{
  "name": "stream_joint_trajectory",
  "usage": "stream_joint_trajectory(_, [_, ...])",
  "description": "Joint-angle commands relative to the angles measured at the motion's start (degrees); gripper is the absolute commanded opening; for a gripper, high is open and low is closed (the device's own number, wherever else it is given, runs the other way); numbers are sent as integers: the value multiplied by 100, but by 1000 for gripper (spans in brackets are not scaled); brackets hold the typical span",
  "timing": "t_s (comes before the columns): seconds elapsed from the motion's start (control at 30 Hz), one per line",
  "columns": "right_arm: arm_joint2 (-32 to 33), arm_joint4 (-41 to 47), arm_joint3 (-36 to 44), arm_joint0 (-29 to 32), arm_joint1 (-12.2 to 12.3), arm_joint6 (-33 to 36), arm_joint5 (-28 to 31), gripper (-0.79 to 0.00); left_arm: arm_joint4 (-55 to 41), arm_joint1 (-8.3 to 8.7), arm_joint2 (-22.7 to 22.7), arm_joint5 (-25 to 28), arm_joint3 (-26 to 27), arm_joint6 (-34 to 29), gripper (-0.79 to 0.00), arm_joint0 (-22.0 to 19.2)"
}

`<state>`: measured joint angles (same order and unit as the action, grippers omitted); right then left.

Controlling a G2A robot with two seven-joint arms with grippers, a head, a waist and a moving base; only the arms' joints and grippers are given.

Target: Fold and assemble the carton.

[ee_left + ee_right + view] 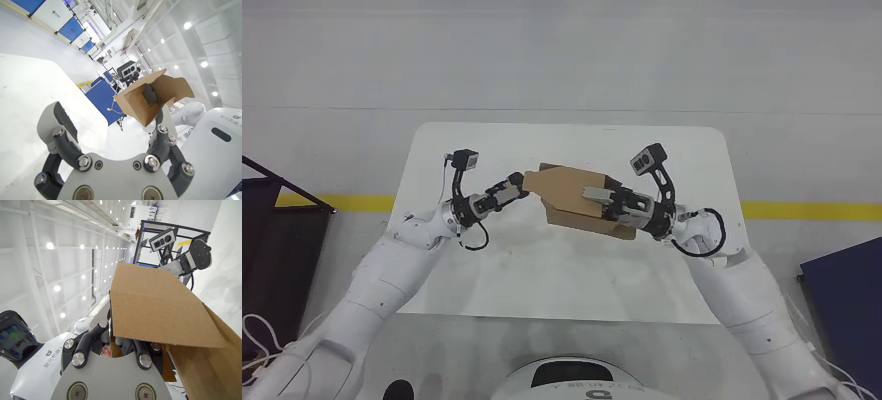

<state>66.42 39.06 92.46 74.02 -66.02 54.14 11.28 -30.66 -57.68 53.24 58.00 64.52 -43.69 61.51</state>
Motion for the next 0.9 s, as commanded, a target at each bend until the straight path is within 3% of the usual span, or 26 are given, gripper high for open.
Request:
stream_joint_trajectory(0.0, [14, 35, -87, -22, -8, -152, -53, -785, -16, -11, 50, 0, 0, -12, 0, 13])
stream_joint_trajectory(0.4, [-31, 233, -55, 22, -30, -290, -176, -785, -3, -62, 280, 0, -49, 171, 0, 127])
stream_joint_trajectory(0.5, [-214, 1655, -211, 63, -102, 438, -583, -785, -3, -62, 280, 0, -49, 171, 0, 127])
stream_joint_trajectory(0.6, [-384, 2858, -907, -95, -194, 1079, -1091, -785, 27, -63, 296, -47, -25, 228, 0, 139])
stream_joint_trajectory(0.87, [-954, 3493, -2107, -612, -411, 2020, -1711, -785, 548, -80, 393, -86, 542, 514, 0, 323])
